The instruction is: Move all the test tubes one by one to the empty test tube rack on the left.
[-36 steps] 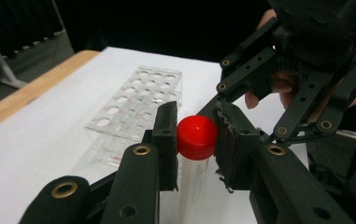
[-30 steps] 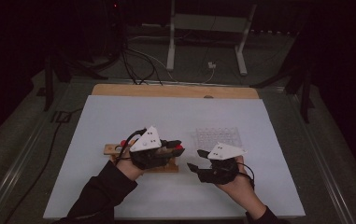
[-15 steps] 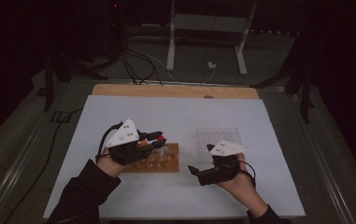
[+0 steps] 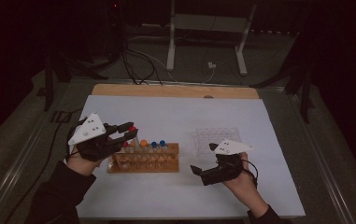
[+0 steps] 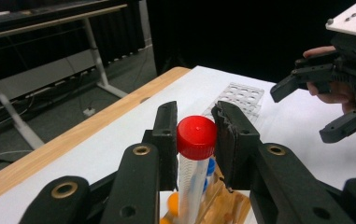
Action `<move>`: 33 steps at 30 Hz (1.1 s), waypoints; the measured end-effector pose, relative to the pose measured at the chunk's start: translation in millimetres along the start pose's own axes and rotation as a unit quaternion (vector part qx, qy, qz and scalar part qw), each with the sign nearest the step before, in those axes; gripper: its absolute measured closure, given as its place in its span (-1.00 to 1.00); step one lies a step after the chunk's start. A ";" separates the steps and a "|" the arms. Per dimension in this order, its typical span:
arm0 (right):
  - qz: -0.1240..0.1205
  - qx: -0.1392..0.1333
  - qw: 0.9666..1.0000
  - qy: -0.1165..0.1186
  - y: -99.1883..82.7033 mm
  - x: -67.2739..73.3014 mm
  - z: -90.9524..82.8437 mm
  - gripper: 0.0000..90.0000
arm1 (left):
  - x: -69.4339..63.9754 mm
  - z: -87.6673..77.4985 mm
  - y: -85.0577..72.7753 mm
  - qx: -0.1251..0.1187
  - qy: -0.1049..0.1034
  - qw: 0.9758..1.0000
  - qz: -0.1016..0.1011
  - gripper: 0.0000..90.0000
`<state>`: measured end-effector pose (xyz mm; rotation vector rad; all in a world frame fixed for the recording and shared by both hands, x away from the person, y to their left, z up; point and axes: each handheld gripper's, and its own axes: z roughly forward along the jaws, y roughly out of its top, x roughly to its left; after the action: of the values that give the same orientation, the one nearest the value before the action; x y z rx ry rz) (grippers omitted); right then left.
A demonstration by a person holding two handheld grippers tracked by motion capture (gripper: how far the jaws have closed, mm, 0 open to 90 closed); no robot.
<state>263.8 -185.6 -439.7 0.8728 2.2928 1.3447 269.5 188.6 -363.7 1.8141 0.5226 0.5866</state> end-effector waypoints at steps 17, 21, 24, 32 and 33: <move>0.005 -0.009 1.000 -0.008 0.4 -4.4 -5.7 -1.00 | 24.4 -26.7 -24.6 0.026 0.053 0.998 -0.024 0.60; 0.006 -0.011 1.000 -0.009 0.4 -5.5 -6.1 -1.00 | 31.4 -25.5 -36.3 0.027 0.071 0.997 -0.034 0.60; 0.007 -0.011 1.000 -0.010 0.4 -5.7 -6.5 -1.00 | 35.2 -23.8 -44.1 0.024 0.075 0.996 -0.046 0.60; 0.008 -0.010 1.000 -0.011 -0.5 -6.2 -6.0 -1.00 | 35.3 -13.1 -63.8 0.034 0.067 0.995 -0.062 0.60; 0.007 -0.010 1.000 -0.012 -0.5 -6.3 -6.2 -1.00 | 35.1 -11.4 -66.6 0.037 0.065 0.995 -0.065 0.60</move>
<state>264.8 -194.0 -437.1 0.8950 2.2562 1.3540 285.3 238.2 -419.3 1.8028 0.7533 0.6053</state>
